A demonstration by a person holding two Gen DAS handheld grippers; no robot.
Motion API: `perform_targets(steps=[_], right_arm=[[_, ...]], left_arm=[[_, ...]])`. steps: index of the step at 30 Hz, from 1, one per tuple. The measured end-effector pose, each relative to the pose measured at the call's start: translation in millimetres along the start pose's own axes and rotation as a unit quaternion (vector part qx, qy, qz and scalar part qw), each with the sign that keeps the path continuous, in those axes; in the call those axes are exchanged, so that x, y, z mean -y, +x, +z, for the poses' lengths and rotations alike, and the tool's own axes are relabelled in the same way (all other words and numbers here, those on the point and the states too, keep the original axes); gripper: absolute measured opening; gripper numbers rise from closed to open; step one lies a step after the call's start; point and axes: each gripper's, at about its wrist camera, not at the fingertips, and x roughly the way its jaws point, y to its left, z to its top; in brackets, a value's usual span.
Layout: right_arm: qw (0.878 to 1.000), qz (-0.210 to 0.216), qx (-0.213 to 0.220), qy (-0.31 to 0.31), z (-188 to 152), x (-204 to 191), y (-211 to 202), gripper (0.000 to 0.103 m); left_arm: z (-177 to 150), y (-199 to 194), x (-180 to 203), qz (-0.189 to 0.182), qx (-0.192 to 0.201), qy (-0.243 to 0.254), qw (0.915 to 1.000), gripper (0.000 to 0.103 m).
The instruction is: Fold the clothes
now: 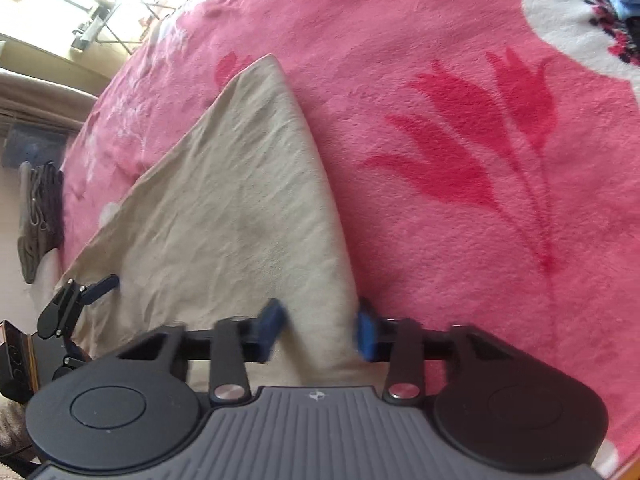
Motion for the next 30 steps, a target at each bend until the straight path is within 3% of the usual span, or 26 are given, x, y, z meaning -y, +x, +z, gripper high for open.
perform_targets(steps=[4,7,13,20,24,30], right_arm=[[1.000,-0.021,0.009,-0.021,-4.6,-9.2,-4.1,0.016],[0.999,-0.032,0.029,-0.031,-9.0,-23.7,-16.9,0.013],[0.996,-0.027,0.065,-0.050,-13.5,-73.3,-57.1,0.011],[0.988,0.006,0.071,-0.134,-19.7,-171.8,-88.9,0.011],[0.979,0.031,0.057,-0.195,-30.2,-224.0,-87.0,0.010],[0.968,0.051,0.031,-0.244,-45.9,-262.3,-72.7,0.010]], left_arm=[[-3.4,-0.4,0.0,0.001,0.009,0.000,1.0000,0.087],[-4.2,-1.3,0.5,0.002,0.012,0.000,0.9999,0.087],[-5.2,-2.3,0.9,0.002,0.013,0.001,0.9999,0.087],[-5.5,-4.4,4.8,0.011,0.012,0.007,0.9998,0.087],[-5.9,-5.0,5.1,0.014,0.014,0.008,0.9998,0.088],[-4.5,-8.0,1.8,0.014,0.016,0.003,0.9998,0.088]])
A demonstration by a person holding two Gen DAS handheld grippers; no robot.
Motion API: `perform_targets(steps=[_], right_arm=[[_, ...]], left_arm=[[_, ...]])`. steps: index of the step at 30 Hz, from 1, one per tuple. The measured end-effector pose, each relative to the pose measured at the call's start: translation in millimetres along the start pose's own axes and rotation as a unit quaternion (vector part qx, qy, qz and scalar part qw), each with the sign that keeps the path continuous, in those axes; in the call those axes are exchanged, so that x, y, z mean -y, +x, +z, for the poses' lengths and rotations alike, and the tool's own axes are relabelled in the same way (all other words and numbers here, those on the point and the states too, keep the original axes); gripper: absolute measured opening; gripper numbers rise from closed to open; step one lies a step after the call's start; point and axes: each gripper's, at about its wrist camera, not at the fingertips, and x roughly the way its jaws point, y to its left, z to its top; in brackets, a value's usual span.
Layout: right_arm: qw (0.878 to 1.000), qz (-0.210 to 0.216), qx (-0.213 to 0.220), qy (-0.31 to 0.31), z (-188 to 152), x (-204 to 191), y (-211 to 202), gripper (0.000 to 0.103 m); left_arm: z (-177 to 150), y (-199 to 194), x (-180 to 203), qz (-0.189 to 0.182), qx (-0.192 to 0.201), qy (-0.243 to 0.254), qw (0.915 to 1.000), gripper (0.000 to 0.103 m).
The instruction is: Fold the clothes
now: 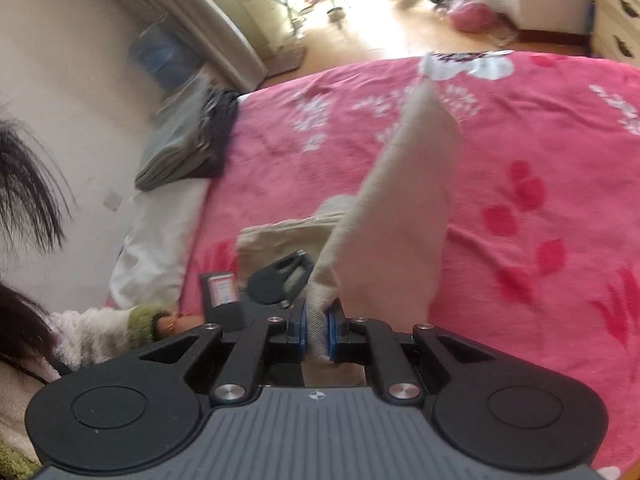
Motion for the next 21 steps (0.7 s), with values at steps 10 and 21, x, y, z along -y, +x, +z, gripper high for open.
perform_targets(steps=[10,21], right_arm=[[1.000,0.021,-0.002,0.006,-14.5,-19.8,1.0,0.011],[0.995,0.096,-0.017,0.022,-9.9,-28.7,35.2,0.011]], left_arm=[[17.5,13.1,-32.7,0.021,-0.032,-0.055,0.9978,0.088],[-16.4,-60.6,-67.4,0.069,-0.052,-0.094,0.9918,0.088]])
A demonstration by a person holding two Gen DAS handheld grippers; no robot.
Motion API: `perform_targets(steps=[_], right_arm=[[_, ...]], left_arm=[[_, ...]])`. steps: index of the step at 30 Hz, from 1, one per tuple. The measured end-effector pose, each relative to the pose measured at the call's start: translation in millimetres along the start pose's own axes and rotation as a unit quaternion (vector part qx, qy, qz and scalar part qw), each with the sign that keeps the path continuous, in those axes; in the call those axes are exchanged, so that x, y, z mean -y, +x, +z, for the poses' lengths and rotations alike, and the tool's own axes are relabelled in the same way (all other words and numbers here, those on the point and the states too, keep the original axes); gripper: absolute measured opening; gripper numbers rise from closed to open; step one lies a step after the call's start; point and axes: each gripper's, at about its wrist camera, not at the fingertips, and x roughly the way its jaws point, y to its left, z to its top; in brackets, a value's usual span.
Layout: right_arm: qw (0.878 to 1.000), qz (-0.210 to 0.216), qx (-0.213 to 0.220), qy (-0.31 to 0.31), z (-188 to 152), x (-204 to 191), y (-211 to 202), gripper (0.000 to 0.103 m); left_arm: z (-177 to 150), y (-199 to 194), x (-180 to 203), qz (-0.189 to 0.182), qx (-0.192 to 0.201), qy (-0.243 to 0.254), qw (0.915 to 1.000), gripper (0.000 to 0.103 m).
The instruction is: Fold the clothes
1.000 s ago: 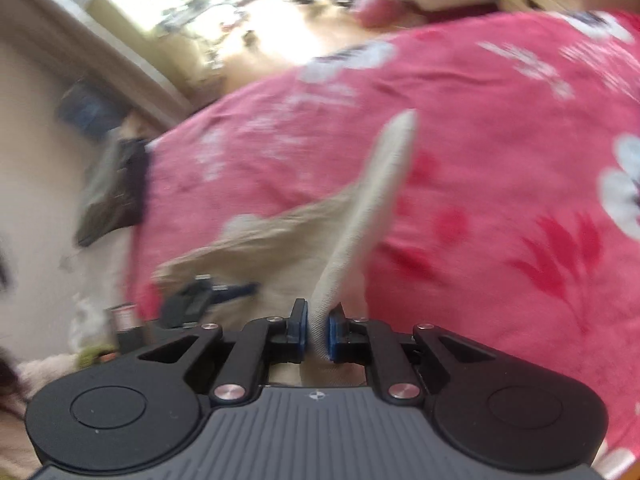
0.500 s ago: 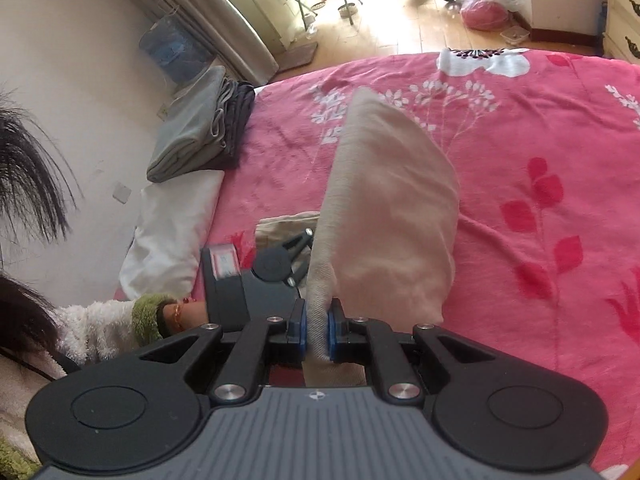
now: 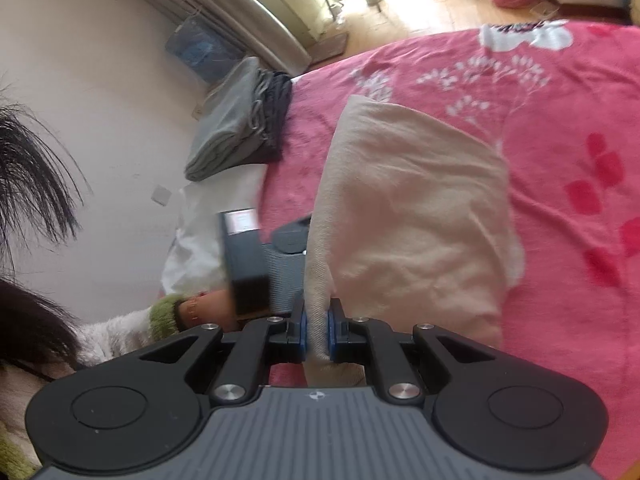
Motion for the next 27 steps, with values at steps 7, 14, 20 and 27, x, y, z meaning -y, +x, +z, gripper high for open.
perform_targets(steps=[7,14,20,27], right_arm=[[0.997,0.063,-0.034,0.017,-4.2,0.7,60.2,0.011],[0.997,0.064,-0.044,0.003,-12.3,-5.3,136.7,0.011],[0.998,0.007,-0.009,-0.062,-37.7,-26.4,172.0,0.022],[0.981,0.027,0.040,-0.189,-60.5,-65.2,157.6,0.055]], left_arm=[[-37.2,-44.5,-56.7,0.053,-0.029,-0.113,0.9918,0.088],[-51.9,-62.1,-99.1,-0.014,-0.002,-0.297,0.9547,0.085],[-53.5,-57.2,-104.8,-0.054,0.002,-0.349,0.9355,0.074],[-50.2,-59.8,-113.6,-0.063,0.025,-0.378,0.9235,0.071]])
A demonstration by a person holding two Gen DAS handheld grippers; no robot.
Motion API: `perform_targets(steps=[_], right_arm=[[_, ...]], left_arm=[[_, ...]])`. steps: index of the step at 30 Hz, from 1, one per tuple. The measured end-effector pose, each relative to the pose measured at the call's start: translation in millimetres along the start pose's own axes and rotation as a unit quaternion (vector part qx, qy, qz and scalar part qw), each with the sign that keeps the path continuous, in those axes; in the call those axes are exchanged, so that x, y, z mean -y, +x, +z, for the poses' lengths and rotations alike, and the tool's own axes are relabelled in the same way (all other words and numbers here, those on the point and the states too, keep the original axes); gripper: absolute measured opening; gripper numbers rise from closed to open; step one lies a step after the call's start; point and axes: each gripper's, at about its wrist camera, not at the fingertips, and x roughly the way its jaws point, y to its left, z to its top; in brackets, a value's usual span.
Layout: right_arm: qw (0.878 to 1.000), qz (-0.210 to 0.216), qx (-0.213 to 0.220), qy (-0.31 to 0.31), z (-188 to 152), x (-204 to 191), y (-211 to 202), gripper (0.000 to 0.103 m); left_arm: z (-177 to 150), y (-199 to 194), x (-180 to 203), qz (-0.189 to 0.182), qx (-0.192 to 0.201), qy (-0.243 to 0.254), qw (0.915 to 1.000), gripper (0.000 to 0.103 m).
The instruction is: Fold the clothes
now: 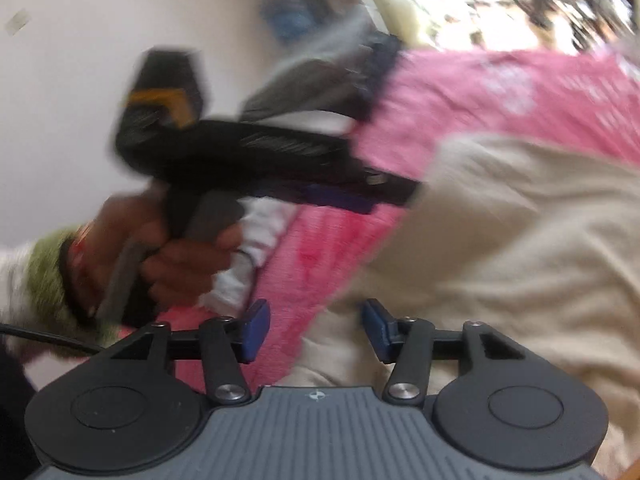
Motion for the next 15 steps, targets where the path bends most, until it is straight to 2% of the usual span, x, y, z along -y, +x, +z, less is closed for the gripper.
perform_targets(steps=[3,6,9,11,13,15], right_arm=[[1.000,-0.001,-0.004,-0.011,-2.2,-8.1,5.0,0.055],[0.999,-0.003,0.011,-0.035,-5.0,-13.3,-8.2,0.055],[0.998,-0.029,0.021,-0.056,-9.1,-16.5,-24.2,0.055],[0.996,-0.045,0.017,-0.081,-15.0,-19.5,-32.9,0.056],[0.989,-0.065,0.007,-0.134,-27.1,-28.6,-36.5,0.065],[0.977,-0.091,-0.004,-0.191,-40.8,-38.4,-35.5,0.067]], left_arm=[[10.1,5.2,-1.4,-0.018,0.005,-0.014,0.9997,0.071],[25.2,18.5,1.4,-0.033,0.013,-0.013,0.9993,0.071],[42.7,45.6,-1.8,-0.054,-0.017,-0.037,0.9977,0.070],[47.9,62.0,-4.3,-0.054,-0.041,-0.056,0.9961,0.057],[48.6,68.9,-2.8,-0.046,-0.043,-0.054,0.9966,0.055],[46.9,67.6,1.0,-0.038,-0.035,-0.041,0.9978,0.049]])
